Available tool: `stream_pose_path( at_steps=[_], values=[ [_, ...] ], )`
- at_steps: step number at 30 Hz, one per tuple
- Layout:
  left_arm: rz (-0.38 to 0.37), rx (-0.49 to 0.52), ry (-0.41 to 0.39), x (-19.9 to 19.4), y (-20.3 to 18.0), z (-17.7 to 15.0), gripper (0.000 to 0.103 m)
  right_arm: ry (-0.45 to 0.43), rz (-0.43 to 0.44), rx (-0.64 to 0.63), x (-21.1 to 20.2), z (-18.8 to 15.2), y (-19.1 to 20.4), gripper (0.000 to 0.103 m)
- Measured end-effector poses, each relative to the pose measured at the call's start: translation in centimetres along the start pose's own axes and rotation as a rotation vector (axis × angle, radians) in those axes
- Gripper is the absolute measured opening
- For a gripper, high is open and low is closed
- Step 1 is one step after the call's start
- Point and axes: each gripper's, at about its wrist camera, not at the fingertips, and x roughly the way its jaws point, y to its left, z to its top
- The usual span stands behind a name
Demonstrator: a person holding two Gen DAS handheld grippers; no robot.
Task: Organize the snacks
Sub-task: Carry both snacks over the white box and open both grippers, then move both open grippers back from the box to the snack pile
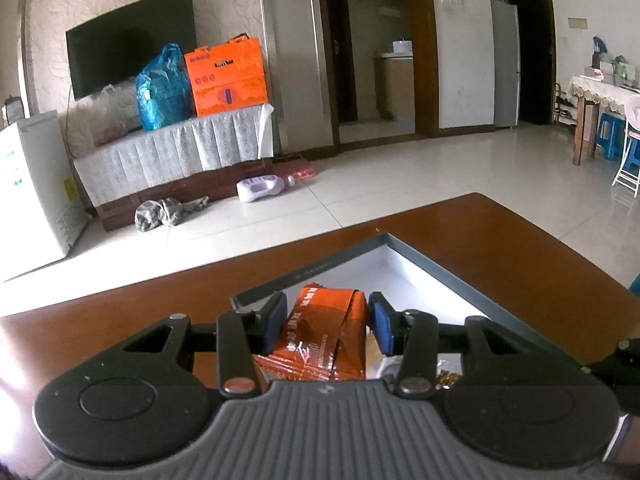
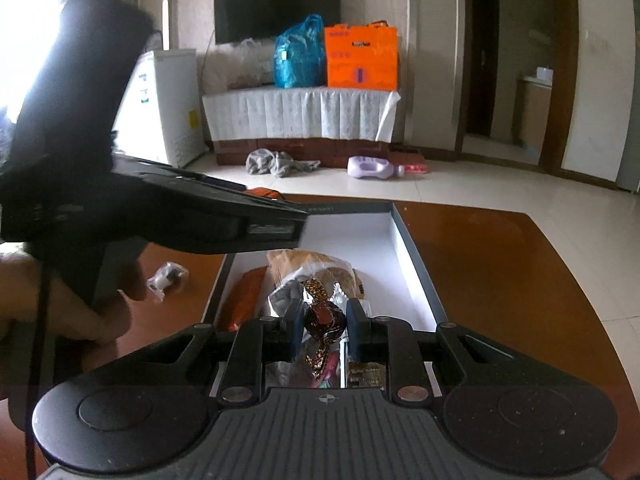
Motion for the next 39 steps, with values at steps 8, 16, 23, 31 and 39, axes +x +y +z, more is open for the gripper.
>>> stream_pose_path(
  at_steps=[8,16,23,31,39],
  values=[
    [0.002,0.004,0.025,2.6,-0.7,0.2,0.044,-0.007,-0.018,-0.012,0.6,0.1,0.7,0.024],
    [0.001,0.009,0.032,3.7,-0.4,0.3,0.044,-0.025,-0.010,-0.024,0.6,0.1,1.2,0.024],
    [-0.007,0.016,0.021,3.2,-0.2,0.4,0.051,-0.032,-0.016,-0.010,0.8,0.1,0.7,0.033],
    [0.009,0.021,-0.026,1.9,0.3,0.9,0.071,-0.078,-0.023,0.003,0.0,0.4,0.6,0.058],
    [0.057,-0.030,-0.029,-0.3,2.4,1.1,0.071,-0.119,0.017,-0.016,-0.9,0.6,1.0,0.068]
  ],
)
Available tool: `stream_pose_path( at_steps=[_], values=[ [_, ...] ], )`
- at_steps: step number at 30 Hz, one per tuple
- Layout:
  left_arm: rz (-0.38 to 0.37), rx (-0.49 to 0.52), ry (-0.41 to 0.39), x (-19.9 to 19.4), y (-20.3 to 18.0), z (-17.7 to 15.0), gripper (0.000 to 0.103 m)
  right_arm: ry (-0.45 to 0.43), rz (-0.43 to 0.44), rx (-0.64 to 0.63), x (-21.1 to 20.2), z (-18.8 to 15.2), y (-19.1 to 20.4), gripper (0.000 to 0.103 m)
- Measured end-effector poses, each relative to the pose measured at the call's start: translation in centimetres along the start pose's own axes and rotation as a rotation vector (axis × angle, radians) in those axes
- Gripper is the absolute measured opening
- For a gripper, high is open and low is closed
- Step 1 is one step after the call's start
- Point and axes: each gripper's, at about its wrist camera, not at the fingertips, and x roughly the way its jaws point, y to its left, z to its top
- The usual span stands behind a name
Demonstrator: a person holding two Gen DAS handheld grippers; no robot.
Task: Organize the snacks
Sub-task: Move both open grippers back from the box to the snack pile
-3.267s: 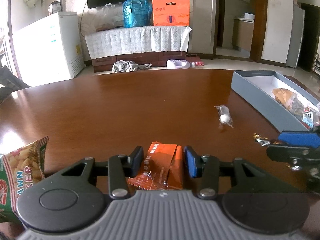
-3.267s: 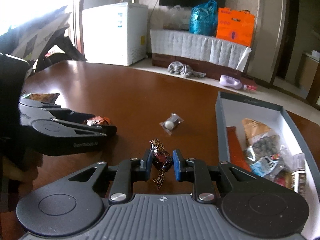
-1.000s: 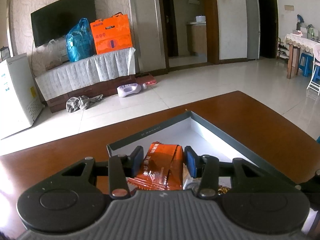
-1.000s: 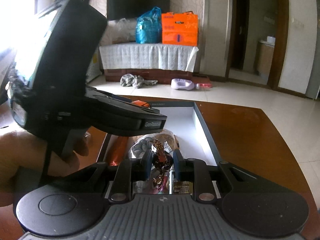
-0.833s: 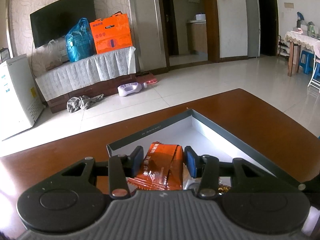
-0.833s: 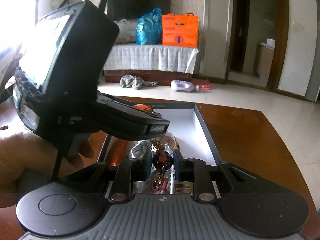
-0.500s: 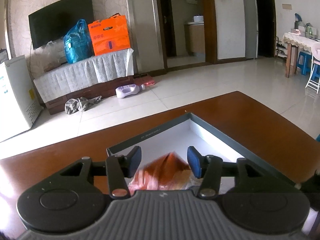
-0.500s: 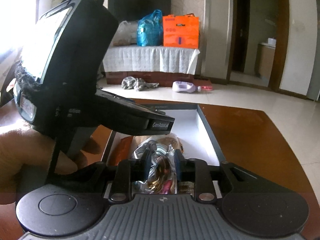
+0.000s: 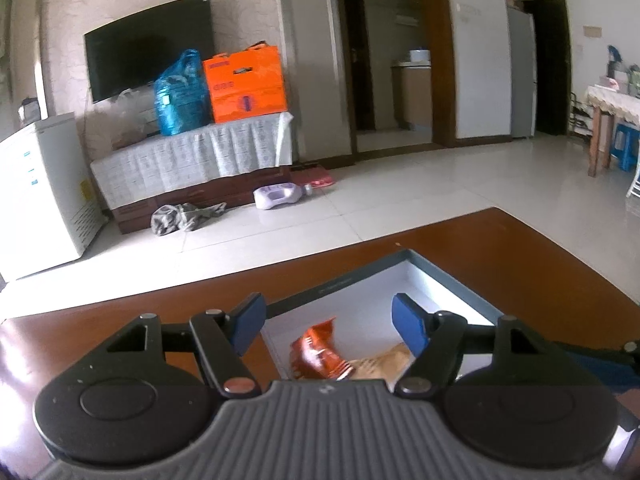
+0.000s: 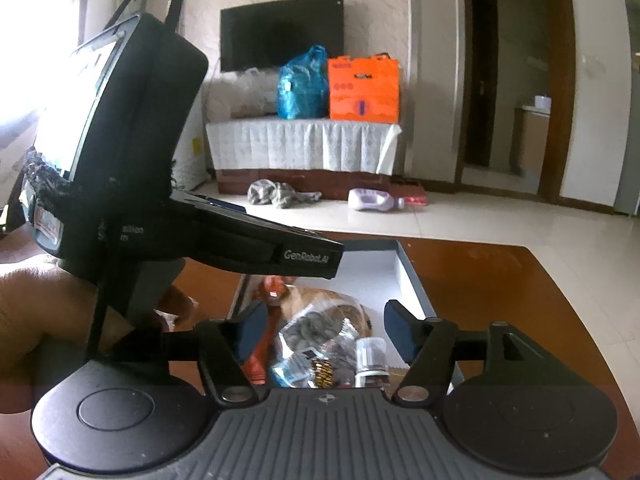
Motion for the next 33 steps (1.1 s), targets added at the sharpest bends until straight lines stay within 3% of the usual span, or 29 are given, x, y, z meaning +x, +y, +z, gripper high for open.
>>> stream_pose_path(
  at_steps=[7,14,18,22,27,33],
  values=[
    [0.058,-0.023,-0.002,-2.4,3.1,-0.7,0.071,0.002,-0.001,-0.015,-0.2,-0.1,0.6,0.074],
    [0.094,-0.075,0.017,-4.3,6.4,-2.1,0.070,-0.012,-0.029,0.097,-0.7,0.6,0.0,0.103],
    [0.119,-0.092,0.019,-5.8,8.1,-3.3,0.070,-0.035,-0.065,0.159,-1.5,1.0,0.0,0.103],
    [0.172,-0.108,0.007,-7.7,10.5,-4.4,0.070,-0.091,-0.027,0.210,-2.2,1.0,0.4,0.103],
    [0.219,-0.163,0.008,-10.5,13.8,-6.1,0.070,-0.164,0.019,0.078,-2.9,1.1,3.8,0.103],
    [0.307,-0.169,0.023,-13.2,17.0,-9.3,0.070,-0.156,0.107,-0.007,-2.3,1.5,8.9,0.103]
  ],
)
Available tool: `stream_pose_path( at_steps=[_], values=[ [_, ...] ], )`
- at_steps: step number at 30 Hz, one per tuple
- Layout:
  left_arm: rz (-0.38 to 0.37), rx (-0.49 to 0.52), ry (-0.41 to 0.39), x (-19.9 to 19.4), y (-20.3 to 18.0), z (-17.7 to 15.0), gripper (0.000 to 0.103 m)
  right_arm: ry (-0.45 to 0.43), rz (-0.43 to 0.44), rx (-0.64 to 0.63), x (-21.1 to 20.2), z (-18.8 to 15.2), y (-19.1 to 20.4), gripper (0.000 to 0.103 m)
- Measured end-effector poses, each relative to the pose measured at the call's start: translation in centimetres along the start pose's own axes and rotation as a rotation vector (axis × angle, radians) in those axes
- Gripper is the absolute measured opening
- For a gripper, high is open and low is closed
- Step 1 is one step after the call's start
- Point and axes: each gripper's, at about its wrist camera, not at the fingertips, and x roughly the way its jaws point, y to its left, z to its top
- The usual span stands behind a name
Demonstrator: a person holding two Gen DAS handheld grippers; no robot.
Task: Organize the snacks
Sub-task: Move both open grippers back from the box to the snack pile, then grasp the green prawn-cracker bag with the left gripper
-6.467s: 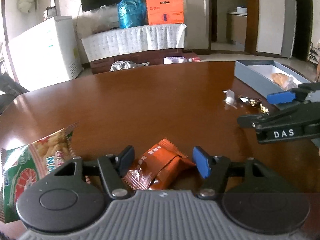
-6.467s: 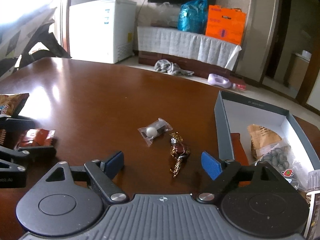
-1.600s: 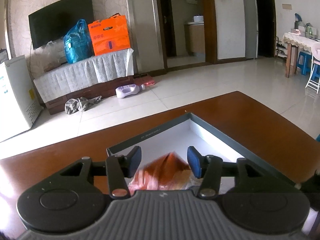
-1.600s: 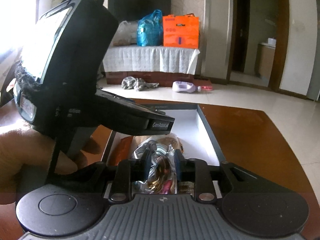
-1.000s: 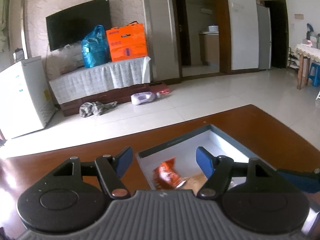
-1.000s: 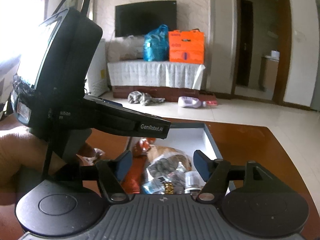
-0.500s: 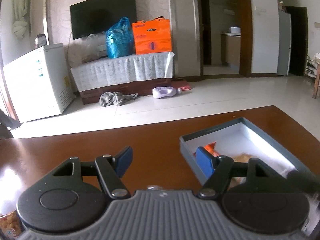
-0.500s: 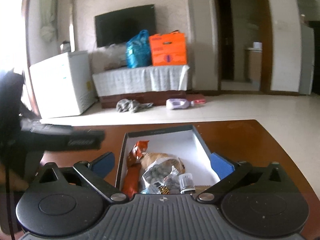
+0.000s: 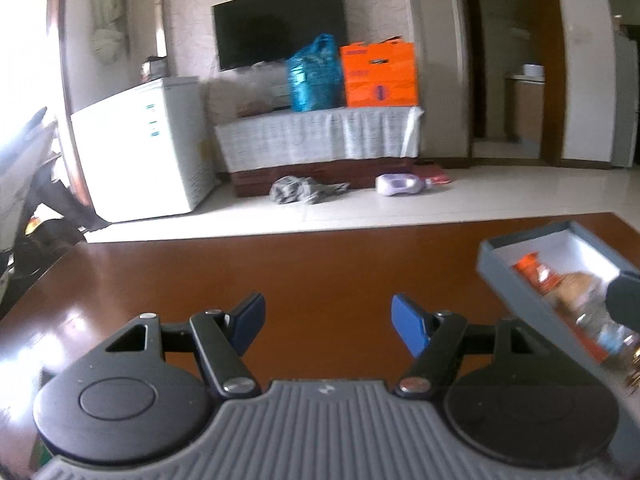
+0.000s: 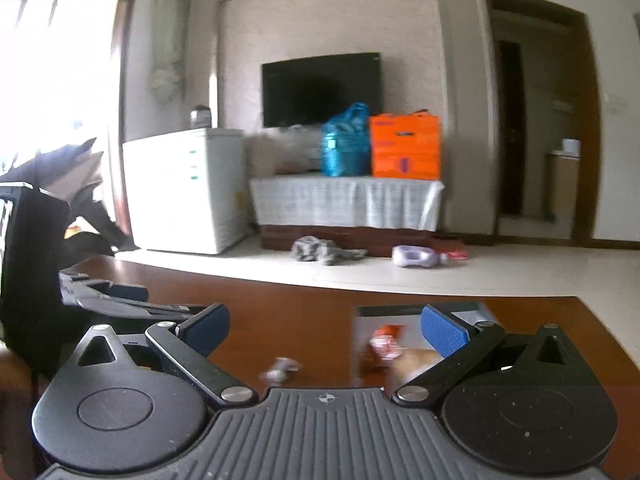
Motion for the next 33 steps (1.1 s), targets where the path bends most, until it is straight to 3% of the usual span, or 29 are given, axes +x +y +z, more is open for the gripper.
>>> stream_pose_path(
  at_steps=[4,13,17,22,27,33],
  values=[
    [0.043,-0.044,0.031,-0.4,3.6,-2.0,0.070,0.148,-0.002,-0.031,3.6,-0.7,2.9,0.103],
    [0.162,-0.086,0.050,-3.0,10.4,-4.4,0.070,0.312,-0.071,-0.170,10.1,-4.3,8.8,0.103],
    [0.181,-0.059,0.055,-4.0,11.4,-5.4,0.070,0.352,-0.108,-0.212,11.7,-5.8,9.4,0.103],
    [0.228,-0.029,0.017,-4.8,12.0,-5.8,0.070,0.380,-0.126,-0.112,12.9,-6.1,7.6,0.103],
    [0.241,-0.092,0.043,-3.9,13.4,-5.4,0.073,0.391,-0.151,-0.055,15.6,-5.2,7.1,0.103],
    [0.272,-0.169,0.078,-2.6,16.0,-5.2,0.073,0.396,-0.116,-0.052,18.3,-4.4,7.6,0.103]
  ],
)
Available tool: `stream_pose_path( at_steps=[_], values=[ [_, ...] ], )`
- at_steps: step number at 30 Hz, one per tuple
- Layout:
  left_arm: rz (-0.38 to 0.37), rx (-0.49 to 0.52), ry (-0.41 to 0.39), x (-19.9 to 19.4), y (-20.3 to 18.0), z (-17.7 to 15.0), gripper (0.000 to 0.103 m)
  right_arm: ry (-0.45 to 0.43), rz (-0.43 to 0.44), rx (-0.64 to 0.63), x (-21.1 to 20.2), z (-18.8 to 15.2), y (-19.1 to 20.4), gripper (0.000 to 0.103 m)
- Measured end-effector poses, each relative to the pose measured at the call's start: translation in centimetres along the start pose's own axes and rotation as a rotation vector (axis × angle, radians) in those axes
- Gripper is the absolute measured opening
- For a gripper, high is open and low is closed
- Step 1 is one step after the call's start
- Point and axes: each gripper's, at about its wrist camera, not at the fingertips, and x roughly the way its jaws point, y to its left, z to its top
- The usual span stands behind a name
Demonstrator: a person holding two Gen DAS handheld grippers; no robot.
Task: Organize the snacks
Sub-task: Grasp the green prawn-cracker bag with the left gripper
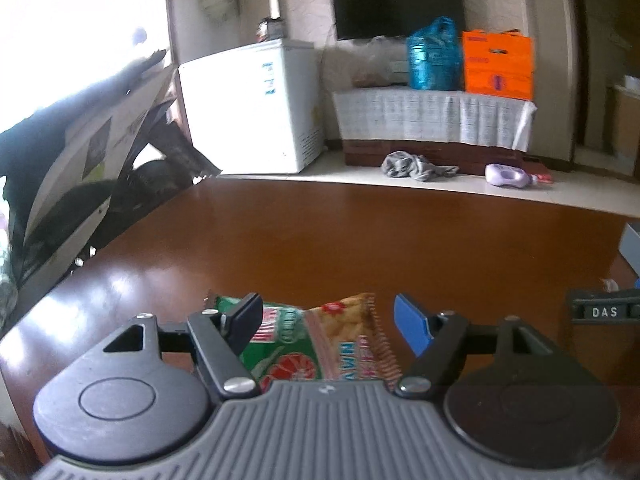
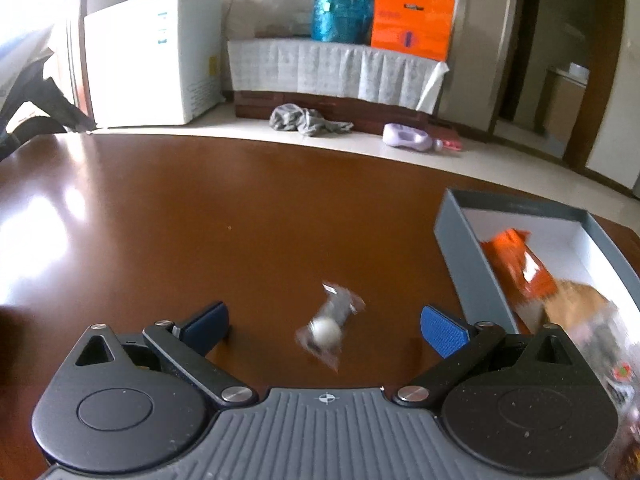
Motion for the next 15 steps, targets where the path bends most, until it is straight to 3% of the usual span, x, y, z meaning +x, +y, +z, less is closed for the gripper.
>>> stream_pose_path(
  at_steps=[6,10,15],
  values=[
    [0.078,-0.055,0.058,2.8,3.9,0.2,0.079,0.004,0.045,-0.009,0.6,0.7,-0.3,0.103],
    [0.072,-0.096,0.068,4.2,6.0,-0.3,0.095,0.014,0.083,0.003,0.9,0.9,-0.6,0.103],
    [0.016,-0.082,0.066,5.0,6.1,-0.4,0.095,0.005,0.161,-0.076,0.3,0.9,0.7,0.103]
  ],
)
